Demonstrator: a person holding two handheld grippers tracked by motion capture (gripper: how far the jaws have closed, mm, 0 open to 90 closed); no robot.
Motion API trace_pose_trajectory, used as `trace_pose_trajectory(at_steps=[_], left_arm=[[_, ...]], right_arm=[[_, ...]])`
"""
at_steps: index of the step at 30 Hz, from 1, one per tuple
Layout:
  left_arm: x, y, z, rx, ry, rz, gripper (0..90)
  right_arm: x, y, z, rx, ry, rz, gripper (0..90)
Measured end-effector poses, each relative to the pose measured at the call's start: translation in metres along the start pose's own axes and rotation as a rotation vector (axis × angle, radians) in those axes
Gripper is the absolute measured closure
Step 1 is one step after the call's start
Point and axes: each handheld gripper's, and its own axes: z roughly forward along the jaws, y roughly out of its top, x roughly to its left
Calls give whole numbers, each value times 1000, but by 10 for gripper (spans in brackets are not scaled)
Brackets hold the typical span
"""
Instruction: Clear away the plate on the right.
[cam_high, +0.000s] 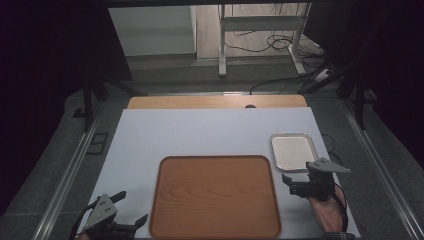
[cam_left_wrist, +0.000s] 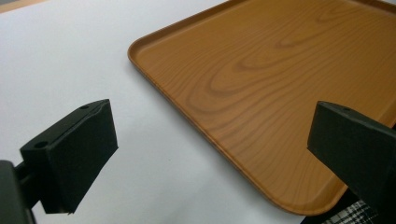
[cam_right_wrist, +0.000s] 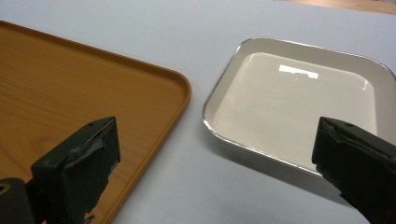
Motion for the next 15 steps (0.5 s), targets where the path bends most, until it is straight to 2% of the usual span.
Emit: trace_pose_trajectory(at_steps=[9, 12, 15], left_arm=[[0, 0, 0, 0, 0, -2, 14], [0, 0, 0, 1, -1, -2, 14], [1, 0, 0, -1, -3, -5, 14]], right_arm=[[-13, 3, 7, 7, -13, 23, 10], [-18, 6, 10, 11, -10, 46, 12], [-23, 8, 12, 17, -25, 52, 12]])
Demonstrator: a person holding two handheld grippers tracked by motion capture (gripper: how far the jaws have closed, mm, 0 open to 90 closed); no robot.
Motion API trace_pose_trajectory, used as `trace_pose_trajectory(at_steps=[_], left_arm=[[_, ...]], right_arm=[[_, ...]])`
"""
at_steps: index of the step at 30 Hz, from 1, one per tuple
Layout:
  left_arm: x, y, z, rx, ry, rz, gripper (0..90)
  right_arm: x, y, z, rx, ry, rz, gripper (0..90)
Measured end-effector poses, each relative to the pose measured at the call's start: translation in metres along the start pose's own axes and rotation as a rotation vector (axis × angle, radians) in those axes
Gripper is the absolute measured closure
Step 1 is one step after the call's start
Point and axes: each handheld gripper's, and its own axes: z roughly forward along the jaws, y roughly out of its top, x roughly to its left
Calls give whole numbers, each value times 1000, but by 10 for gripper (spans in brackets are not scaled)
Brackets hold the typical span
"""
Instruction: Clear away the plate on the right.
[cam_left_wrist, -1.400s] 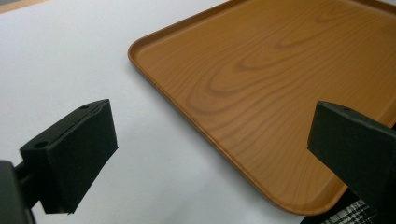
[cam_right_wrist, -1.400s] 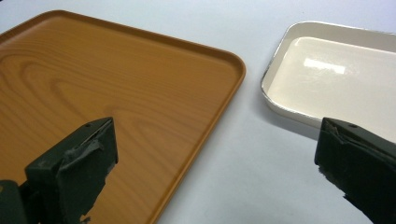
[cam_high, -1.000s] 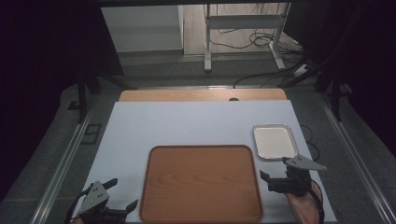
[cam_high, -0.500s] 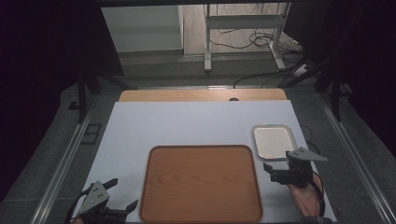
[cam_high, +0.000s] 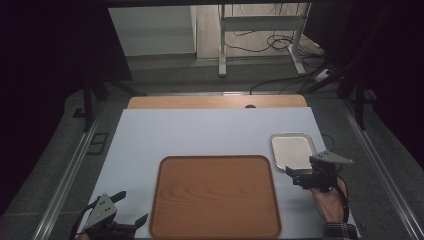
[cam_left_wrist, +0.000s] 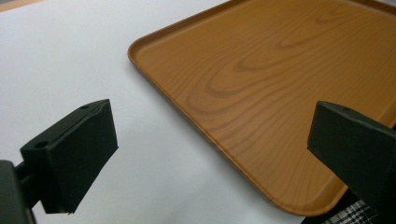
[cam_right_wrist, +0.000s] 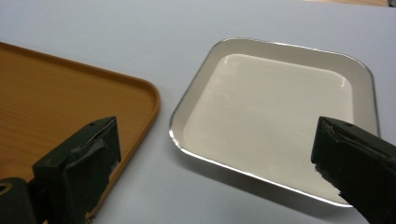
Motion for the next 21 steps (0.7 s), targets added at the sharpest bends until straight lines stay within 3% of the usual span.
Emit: trace_pose_trajectory(at_steps=[9, 16, 21], left_arm=[[0, 0, 0, 0, 1, -2, 15], [1, 0, 0, 1, 0, -4, 16], [1, 0, 1, 2, 1, -2, 16]], right_arm=[[-10, 4, 13, 56, -43, 10, 7], [-19, 8, 19, 64, -61, 23, 7], [-28, 13, 25, 85, -103, 44, 7]])
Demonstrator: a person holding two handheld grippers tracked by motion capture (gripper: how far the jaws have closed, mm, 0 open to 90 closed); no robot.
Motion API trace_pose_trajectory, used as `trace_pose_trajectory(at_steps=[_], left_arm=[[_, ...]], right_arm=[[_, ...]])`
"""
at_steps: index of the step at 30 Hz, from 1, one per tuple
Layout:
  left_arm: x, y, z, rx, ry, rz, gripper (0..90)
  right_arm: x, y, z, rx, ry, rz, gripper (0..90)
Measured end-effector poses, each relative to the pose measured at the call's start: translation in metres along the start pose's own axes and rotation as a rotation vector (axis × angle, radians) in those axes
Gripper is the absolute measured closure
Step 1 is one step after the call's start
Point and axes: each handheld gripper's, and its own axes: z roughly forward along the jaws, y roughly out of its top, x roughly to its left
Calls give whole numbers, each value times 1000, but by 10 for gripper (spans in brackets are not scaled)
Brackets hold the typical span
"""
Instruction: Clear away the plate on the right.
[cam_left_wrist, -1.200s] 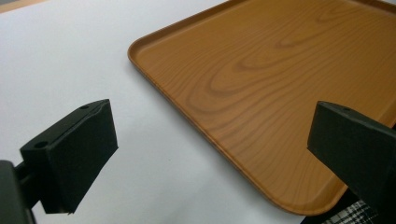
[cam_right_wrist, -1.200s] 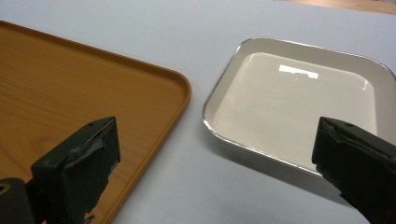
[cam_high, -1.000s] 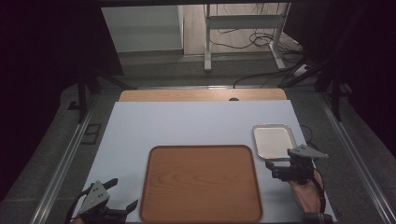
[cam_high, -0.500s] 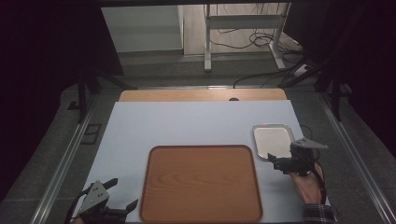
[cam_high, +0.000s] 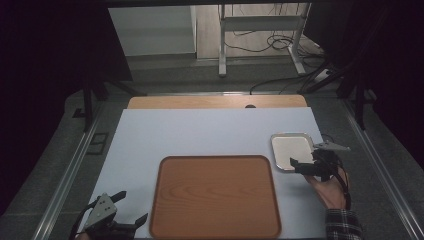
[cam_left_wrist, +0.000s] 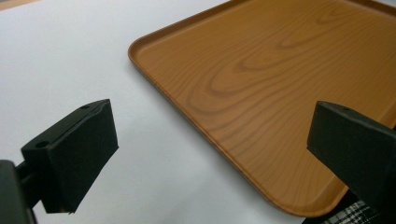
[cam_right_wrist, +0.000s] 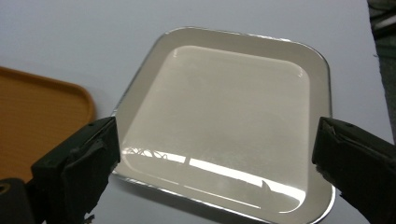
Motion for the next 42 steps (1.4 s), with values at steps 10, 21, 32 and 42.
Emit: trace_pose_trajectory(at_steps=[10, 21, 32, 42], left_arm=[[0, 0, 0, 3, 0, 2, 17], [0, 1, 1, 4, -1, 3, 17], [0, 1, 1, 6, -3, 6, 18], [0, 1, 1, 5, -3, 8, 19]], right_arm=[[-19, 7, 6, 34, -63, 34, 158], [-41, 13, 13, 92, -69, 75, 354], [-67, 11, 23, 153, -69, 159, 634], [-81, 7, 29, 186, 55, 330, 878]])
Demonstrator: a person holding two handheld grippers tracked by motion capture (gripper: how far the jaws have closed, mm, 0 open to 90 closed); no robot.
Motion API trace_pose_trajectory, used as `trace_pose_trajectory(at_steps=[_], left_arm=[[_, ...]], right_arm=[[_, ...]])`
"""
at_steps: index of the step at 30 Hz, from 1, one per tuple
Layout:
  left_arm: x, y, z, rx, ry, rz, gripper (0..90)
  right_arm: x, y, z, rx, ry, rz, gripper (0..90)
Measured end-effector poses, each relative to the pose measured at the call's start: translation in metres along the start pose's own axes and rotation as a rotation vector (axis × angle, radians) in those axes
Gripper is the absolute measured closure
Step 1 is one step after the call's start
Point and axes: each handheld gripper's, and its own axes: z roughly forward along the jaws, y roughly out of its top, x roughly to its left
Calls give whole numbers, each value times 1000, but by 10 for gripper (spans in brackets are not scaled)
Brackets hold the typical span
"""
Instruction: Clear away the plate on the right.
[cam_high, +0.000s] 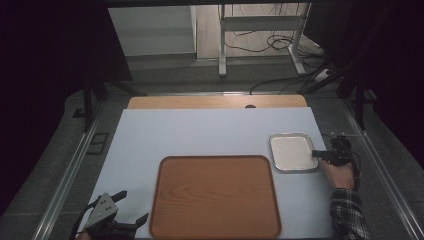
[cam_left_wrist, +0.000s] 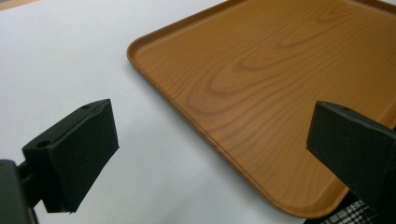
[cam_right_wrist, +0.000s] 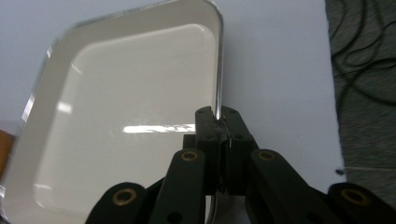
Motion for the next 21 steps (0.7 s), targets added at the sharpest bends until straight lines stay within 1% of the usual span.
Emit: trace_pose_trajectory(at_steps=[1, 2, 4, 8, 11, 13, 15, 18, 21], left_arm=[[0, 0, 0, 0, 0, 0, 19], [0, 0, 0, 0, 0, 1, 19], [0, 0, 0, 0, 0, 2, 19], [0, 0, 0, 1, 1, 3, 20], [0, 0, 0, -1, 1, 2, 19], [0, 0, 0, -2, 1, 0, 19], [0, 0, 0, -3, 1, -1, 19], [0, 0, 0, -4, 2, -2, 19], [0, 0, 0, -4, 2, -2, 19]], right_arm=[[-1, 0, -1, 3, 14, 24, 882], [-1, 0, -2, 2, 22, 36, 884], [-1, 0, -4, -3, 31, 43, 884], [3, 1, -6, -11, 32, 42, 884], [5, 2, -8, -25, 43, 44, 884], [6, 2, -11, -44, 50, 47, 883], [6, 1, -15, -63, 65, 57, 883], [6, 1, -18, -76, 82, 65, 883], [8, -1, -21, -81, 92, 56, 883]])
